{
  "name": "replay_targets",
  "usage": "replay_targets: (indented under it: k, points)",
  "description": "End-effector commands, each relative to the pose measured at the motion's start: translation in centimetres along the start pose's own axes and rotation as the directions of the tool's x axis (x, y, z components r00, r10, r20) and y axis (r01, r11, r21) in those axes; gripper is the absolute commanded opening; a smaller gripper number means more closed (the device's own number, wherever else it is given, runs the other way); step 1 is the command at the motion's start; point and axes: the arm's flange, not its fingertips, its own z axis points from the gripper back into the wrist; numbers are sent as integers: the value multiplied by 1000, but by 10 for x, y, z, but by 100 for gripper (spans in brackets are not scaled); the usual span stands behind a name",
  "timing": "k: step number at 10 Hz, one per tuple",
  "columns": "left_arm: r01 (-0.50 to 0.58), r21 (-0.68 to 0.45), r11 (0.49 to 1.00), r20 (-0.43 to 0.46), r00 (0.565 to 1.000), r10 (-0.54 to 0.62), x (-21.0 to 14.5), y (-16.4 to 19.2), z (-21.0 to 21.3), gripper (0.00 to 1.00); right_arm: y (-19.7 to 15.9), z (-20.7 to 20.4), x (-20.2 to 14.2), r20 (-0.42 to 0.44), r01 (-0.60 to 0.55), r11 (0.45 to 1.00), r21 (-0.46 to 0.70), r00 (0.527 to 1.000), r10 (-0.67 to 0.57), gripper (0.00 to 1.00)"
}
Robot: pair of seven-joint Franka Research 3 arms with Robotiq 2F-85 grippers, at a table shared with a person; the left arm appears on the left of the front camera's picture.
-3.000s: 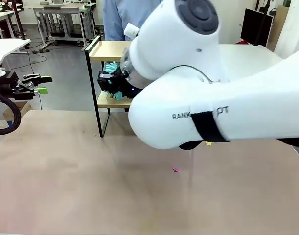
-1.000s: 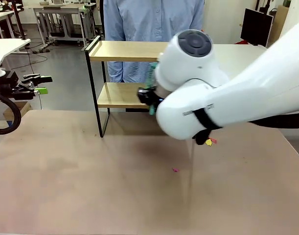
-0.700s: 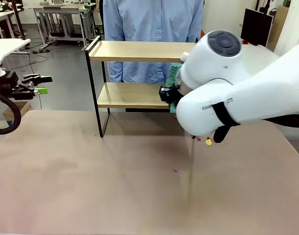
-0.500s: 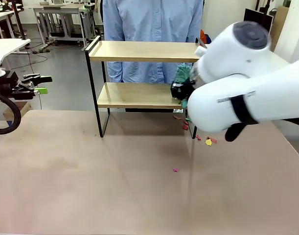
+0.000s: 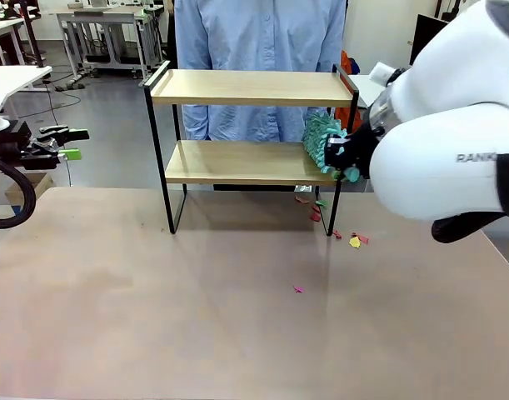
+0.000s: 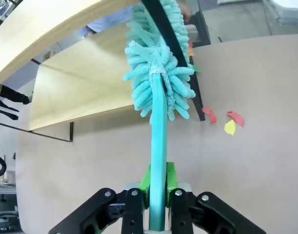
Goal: Clean the shelf.
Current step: Clean the specific section of the Shelf indicated by the human with the Duster.
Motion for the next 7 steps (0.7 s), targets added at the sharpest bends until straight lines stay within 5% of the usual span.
replay_targets:
  k: [1, 3, 7]
  points:
    - [8, 1, 1000, 0, 1000, -8, 4, -1, 0, 100, 9, -14, 8, 19, 32, 999, 6, 999, -32, 12]
    - [8, 1, 1000, 0, 1000, -8, 4, -1, 0, 100, 2, -9, 1, -5, 3, 1000, 5, 1000, -3, 12]
    - [8, 1, 1000, 0, 1000, -8, 4, -1, 0, 100, -9, 48, 14, -7, -138, 960, 244, 989, 144, 12]
